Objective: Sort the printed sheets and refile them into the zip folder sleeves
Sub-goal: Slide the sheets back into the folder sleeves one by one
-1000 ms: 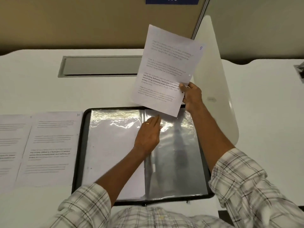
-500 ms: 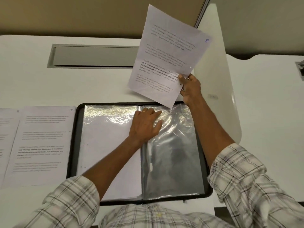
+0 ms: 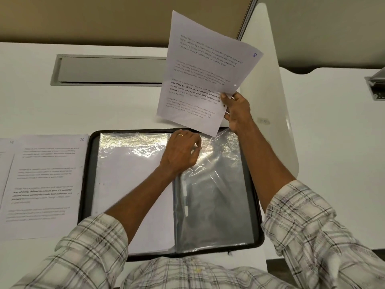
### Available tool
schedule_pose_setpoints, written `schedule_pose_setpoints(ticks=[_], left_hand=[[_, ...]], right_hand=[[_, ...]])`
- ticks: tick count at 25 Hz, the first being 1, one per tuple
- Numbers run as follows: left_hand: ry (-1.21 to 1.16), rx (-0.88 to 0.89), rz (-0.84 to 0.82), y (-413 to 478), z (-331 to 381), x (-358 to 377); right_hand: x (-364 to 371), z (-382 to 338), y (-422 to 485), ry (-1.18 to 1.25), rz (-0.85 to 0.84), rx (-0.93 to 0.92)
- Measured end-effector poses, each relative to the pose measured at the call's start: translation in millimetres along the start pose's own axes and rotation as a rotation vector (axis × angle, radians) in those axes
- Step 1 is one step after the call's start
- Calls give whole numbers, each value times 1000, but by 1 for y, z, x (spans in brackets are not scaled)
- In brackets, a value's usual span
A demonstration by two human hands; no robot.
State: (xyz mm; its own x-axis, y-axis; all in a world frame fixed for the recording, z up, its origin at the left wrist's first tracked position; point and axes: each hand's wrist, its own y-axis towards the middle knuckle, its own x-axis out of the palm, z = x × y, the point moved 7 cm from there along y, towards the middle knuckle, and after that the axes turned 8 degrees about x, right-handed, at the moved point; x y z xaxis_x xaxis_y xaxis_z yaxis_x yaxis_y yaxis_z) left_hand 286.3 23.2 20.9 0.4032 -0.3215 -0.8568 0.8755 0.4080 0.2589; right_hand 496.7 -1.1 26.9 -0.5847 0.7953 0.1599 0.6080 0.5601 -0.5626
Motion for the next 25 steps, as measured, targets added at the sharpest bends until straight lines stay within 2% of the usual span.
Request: schedule_pose_setpoints(ticks=[4, 10, 17, 25], left_hand=[[-40, -49, -56, 6, -9, 2], [-104, -158, -194, 17, -32, -7], [77, -238, -265, 22, -63, -21], [-209, -382, -187, 14, -82, -24]], right_hand=[[-13, 5, 3, -134, 57, 0], [-24, -10, 10, -326, 187, -126], [-39, -13, 20, -365, 262, -133], [-35, -19, 12, -355, 228, -122]])
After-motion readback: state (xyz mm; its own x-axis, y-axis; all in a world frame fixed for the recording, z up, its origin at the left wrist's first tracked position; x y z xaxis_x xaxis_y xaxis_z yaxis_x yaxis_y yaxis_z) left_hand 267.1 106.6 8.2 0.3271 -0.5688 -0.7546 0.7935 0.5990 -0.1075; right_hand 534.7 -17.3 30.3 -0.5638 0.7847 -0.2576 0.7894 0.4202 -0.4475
